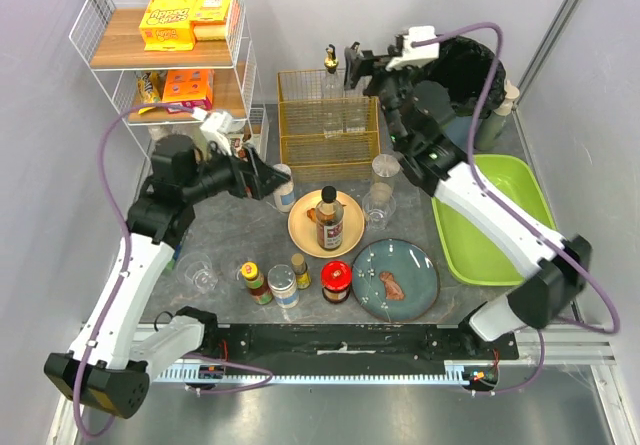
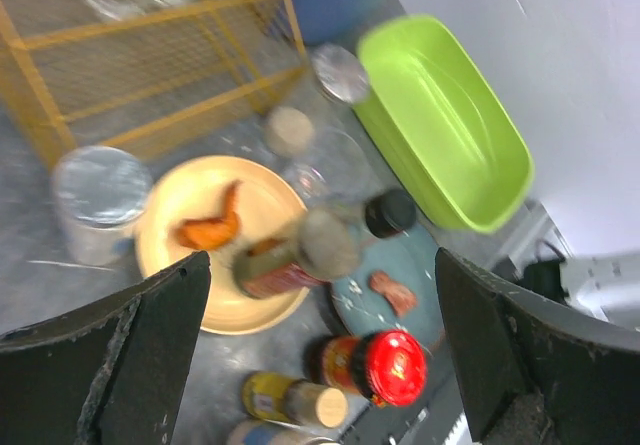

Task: Clear the kitchen counter

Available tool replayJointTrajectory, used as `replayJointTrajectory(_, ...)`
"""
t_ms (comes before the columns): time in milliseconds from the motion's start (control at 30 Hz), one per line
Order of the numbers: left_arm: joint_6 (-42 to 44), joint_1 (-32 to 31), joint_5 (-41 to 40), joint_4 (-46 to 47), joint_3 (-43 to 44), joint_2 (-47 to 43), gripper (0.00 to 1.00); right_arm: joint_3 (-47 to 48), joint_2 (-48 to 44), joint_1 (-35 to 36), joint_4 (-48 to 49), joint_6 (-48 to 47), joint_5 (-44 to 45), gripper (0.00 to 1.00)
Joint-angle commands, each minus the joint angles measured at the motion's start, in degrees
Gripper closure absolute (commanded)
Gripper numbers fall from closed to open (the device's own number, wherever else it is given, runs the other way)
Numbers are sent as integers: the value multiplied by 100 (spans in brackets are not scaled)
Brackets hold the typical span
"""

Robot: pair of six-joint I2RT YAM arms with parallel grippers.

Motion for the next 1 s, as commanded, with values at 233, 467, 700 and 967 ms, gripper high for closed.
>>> replayJointTrajectory(233,133,-2250,-1435,1179,-846,16,1,-1287,-2127,25,-3019,2000,-519,4)
replayJointTrajectory(467,633,-2629,-1929,1689,-1339,41,1,-1780,-2646,25,-3239,2167,-510,4)
replayJointTrajectory(700,792,-2796,-1886,2321,-1576,226,2,-1868,-2761,25,-3643,2027,-536,2)
replayJointTrajectory(967,1363,-2928,-1956,2489,-1270,990,5,-1825,-2761,25,-3802,1738,-494,2)
